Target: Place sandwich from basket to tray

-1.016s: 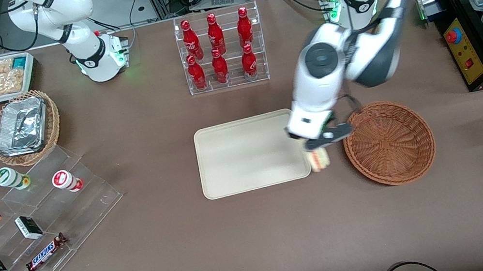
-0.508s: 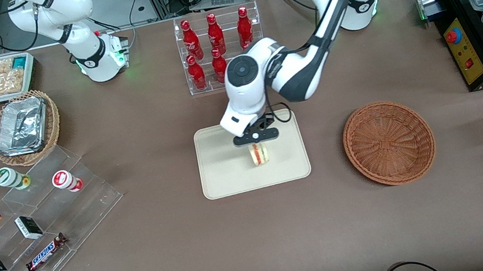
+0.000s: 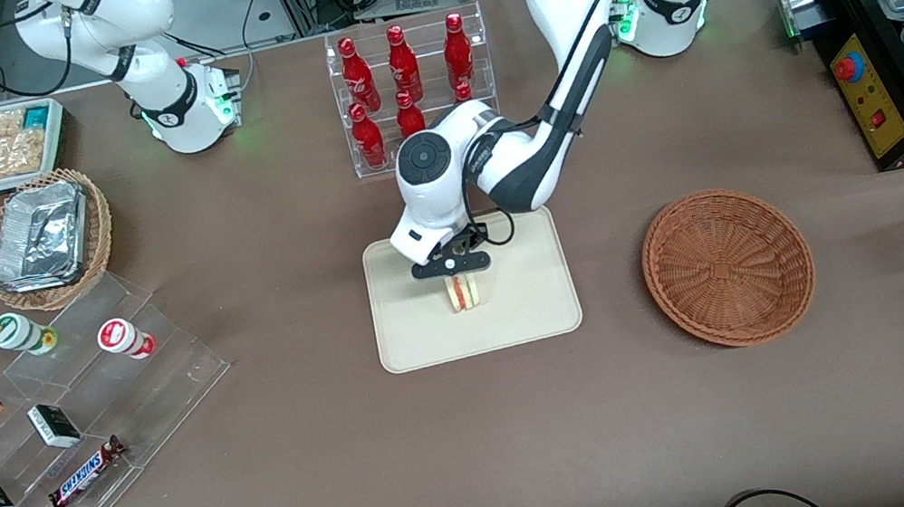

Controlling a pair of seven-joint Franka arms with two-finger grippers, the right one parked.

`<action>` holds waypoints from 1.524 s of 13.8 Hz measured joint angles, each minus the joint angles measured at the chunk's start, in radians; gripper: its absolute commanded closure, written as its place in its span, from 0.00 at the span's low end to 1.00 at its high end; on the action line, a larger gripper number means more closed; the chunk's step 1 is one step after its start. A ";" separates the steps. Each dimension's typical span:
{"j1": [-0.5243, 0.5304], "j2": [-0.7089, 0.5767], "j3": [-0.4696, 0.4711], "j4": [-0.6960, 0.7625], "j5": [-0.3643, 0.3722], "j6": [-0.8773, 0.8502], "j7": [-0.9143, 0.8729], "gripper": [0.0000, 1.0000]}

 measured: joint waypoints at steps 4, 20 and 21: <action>0.000 0.002 0.003 0.005 0.017 0.000 0.000 0.00; 0.290 -0.462 0.033 0.061 0.017 -0.515 0.095 0.00; 0.324 -0.485 0.034 0.060 0.017 -0.552 0.158 0.00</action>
